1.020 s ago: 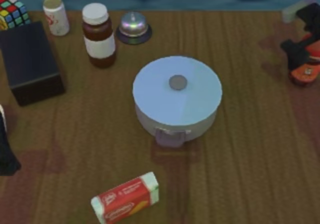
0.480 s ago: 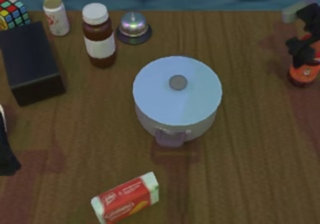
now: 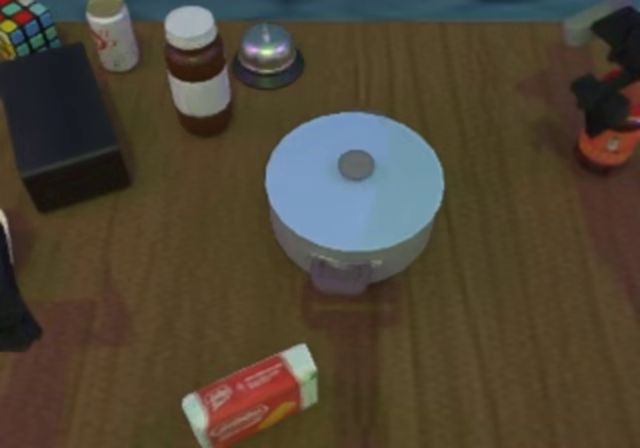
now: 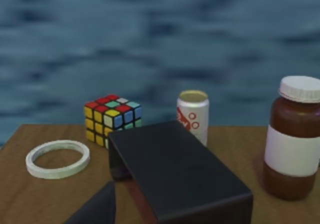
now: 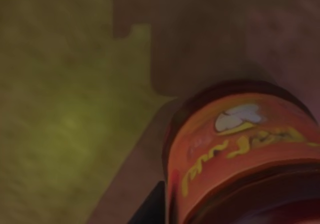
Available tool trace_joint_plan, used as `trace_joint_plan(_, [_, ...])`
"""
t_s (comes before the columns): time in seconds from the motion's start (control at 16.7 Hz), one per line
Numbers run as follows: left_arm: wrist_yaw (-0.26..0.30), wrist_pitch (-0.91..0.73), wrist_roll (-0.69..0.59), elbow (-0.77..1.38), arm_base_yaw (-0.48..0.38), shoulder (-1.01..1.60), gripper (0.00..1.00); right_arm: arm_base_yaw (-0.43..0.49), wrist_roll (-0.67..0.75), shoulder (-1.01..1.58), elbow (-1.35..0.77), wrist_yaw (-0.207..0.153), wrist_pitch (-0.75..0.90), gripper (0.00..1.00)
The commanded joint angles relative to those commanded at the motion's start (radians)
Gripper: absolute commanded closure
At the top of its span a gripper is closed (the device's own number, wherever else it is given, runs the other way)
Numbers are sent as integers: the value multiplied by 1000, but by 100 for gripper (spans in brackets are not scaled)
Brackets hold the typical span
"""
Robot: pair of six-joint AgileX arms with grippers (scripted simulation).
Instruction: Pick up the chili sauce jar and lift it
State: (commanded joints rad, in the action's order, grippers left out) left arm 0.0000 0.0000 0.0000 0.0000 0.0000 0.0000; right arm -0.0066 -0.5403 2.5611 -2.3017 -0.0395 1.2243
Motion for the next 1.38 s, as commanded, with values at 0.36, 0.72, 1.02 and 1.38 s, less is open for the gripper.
trace_joint_plan(0.36, [0, 0, 0, 0, 0, 0, 0, -1, 2, 0, 0, 0, 0, 100])
trace_joint_plan(0.72, [0, 0, 0, 0, 0, 0, 0, 4, 3, -169, 158, -3, 10, 100])
trace_joint_plan(1.02, [0, 0, 0, 0, 0, 0, 0, 12, 1, -443, 403, -5, 32, 100])
trace_joint_plan(1.38, [0, 0, 0, 0, 0, 0, 0, 14, 1, -515, 475, -6, 40, 100])
